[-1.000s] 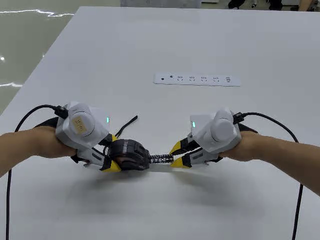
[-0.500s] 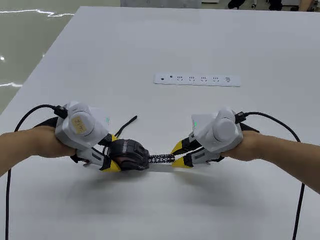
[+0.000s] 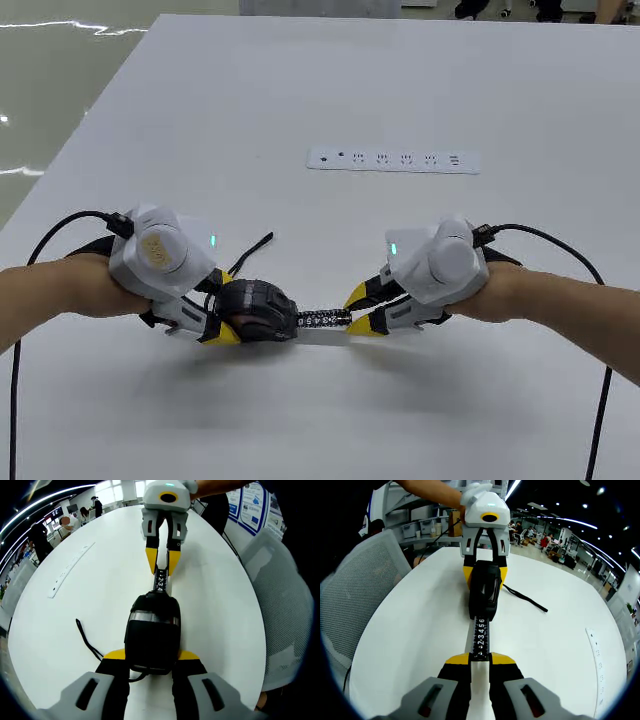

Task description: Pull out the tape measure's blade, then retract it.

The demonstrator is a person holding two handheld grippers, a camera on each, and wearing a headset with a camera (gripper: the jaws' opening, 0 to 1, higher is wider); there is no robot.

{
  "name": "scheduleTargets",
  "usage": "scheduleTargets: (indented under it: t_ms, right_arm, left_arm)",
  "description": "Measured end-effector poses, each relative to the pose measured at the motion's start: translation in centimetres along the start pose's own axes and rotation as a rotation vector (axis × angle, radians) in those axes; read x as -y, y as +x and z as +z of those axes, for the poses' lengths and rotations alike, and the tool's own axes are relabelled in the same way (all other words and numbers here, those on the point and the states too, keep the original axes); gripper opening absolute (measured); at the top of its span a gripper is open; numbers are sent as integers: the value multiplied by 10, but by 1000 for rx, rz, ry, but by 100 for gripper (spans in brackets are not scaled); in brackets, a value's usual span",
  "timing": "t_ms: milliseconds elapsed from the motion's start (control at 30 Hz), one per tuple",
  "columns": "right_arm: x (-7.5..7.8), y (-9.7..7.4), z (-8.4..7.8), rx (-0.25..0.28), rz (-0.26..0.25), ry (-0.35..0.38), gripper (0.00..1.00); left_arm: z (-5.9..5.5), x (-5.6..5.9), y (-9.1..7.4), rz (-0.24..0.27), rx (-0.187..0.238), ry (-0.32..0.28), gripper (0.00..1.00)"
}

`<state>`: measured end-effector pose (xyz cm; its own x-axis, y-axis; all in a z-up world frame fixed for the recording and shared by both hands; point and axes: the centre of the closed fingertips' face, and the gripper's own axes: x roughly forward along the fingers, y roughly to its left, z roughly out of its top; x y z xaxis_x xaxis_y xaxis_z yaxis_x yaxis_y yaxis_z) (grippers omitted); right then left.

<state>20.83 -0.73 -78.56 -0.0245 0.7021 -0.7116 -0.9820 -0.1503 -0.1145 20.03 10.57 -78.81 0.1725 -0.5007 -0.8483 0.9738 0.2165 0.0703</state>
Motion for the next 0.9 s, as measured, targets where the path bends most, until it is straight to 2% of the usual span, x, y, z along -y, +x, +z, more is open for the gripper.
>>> scheduleTargets:
  t_ms: [900]
  right_arm:
    - [1,-5,-1,4,-3,0,11]
  left_arm:
    - [-1,0,0,1,0,-6,27]
